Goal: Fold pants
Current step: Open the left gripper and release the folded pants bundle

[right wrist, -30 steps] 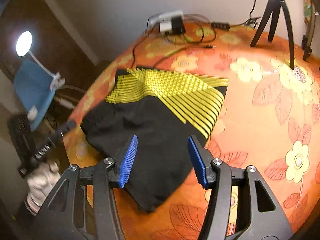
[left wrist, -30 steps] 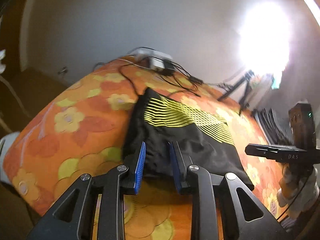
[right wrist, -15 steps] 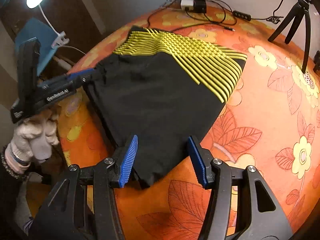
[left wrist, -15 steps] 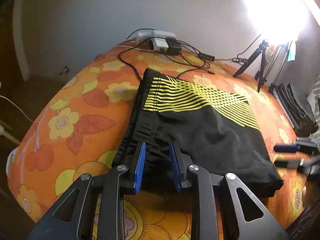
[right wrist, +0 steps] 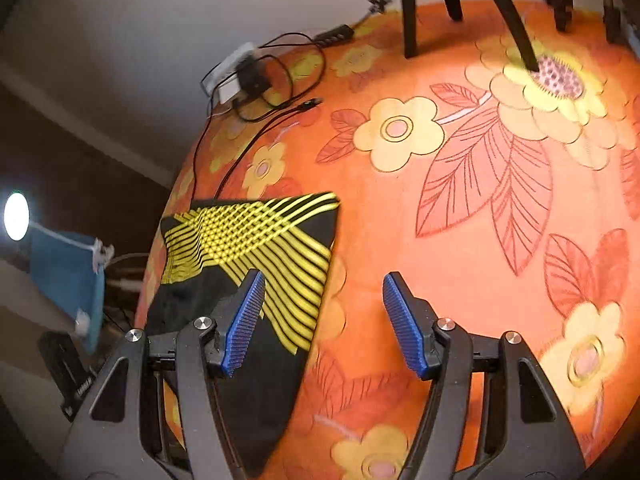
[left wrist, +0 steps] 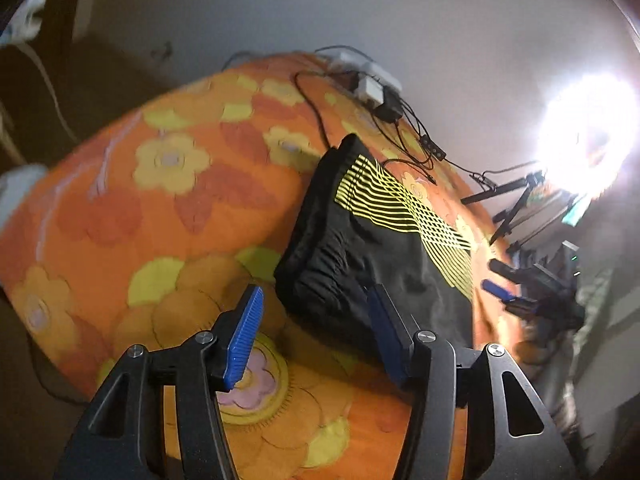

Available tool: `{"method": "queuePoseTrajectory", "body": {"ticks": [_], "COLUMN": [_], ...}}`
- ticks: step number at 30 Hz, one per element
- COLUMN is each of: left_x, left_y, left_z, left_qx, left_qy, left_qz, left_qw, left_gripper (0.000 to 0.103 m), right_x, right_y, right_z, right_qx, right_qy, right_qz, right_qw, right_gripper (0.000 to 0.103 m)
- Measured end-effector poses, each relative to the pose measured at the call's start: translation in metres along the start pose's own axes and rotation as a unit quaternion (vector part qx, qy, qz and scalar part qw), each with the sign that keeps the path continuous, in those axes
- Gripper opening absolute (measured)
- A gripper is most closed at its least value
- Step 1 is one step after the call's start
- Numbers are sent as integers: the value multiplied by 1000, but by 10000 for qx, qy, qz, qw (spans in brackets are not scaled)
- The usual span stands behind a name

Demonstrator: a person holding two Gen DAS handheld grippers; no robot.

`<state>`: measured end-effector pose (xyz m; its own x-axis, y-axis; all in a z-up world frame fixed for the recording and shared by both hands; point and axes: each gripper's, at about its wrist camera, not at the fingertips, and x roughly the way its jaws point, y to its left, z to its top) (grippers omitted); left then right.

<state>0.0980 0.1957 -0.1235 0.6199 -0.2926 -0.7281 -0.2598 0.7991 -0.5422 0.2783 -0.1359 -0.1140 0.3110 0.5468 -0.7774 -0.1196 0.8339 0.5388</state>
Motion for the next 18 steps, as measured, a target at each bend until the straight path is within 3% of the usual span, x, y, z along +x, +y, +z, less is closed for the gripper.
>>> {"method": "queuePoseTrajectory", "body": {"ticks": [5,9,18], "left_x": [11,20,33], "left_y": [-2,-4,-1], "left_z": [-1,-1,2], "left_qx": [-303,-373,-615], "left_qy": [188,318,206], "left_qz": [-165,-89,-106], "left_qw": [9992,9988,9978], "left_gripper": [53,53,57], "right_x": [11,17,24], "right_y": [-1,2,5], "right_z": [10,12,14], "right_qx": [48,28,-5], "right_qy": [-12,31,40], "right_qz": [9,49,119], "right_qw": [10000,10000,9999], "right_gripper": [64,64,64]}}
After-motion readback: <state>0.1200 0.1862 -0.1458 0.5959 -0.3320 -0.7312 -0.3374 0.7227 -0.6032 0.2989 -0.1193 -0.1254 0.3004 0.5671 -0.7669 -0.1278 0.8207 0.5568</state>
